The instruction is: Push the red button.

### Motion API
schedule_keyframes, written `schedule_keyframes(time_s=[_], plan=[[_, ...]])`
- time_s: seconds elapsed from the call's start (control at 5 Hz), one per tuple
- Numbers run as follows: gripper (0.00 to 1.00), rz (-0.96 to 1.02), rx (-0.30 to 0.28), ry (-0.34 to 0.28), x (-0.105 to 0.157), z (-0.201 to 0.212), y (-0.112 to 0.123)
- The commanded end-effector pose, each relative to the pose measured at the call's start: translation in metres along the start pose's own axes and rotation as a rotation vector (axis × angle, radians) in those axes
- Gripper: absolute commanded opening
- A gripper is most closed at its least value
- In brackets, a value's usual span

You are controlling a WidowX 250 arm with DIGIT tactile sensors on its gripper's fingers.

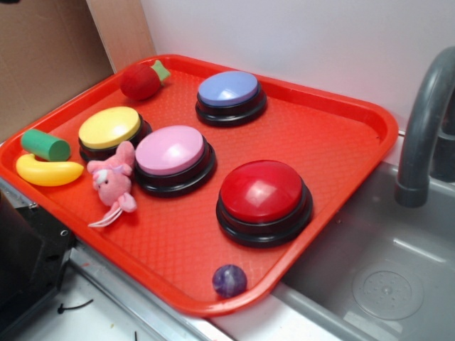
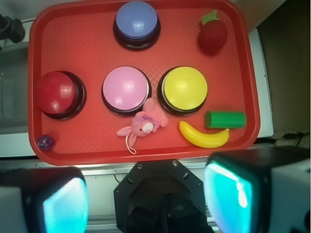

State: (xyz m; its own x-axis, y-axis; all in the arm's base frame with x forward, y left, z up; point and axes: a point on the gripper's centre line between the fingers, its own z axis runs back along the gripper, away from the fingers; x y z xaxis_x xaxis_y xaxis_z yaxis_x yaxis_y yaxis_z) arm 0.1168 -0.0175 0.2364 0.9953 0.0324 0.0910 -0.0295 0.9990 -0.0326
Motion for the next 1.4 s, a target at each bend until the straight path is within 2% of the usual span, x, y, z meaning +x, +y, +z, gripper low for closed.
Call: schedule_keyframes(time_s=[0.0, 0.2, 0.4, 0.6, 0.8, 1.0, 1.2], plan=[[1.0, 0.0, 0.0, 0.0, 0.0, 0.0, 0.0], [1.0, -0.255, 0.057, -0.104, 0.045, -0.037, -0.05], [1.0, -0.509, 0.075, -0.136, 0.076, -0.074, -0.11], [1.0, -0.754, 0.016, -0.088, 0.06, -0.104, -0.166], [1.0, -0.728, -0.065, -0.012, 0.062, -0.128, -0.166], [1.0, -0.739, -0.099, 0.086, 0.058, -0.144, -0.178], [1.0, -0.739, -0.099, 0.086, 0.058, -0.144, -0.178]])
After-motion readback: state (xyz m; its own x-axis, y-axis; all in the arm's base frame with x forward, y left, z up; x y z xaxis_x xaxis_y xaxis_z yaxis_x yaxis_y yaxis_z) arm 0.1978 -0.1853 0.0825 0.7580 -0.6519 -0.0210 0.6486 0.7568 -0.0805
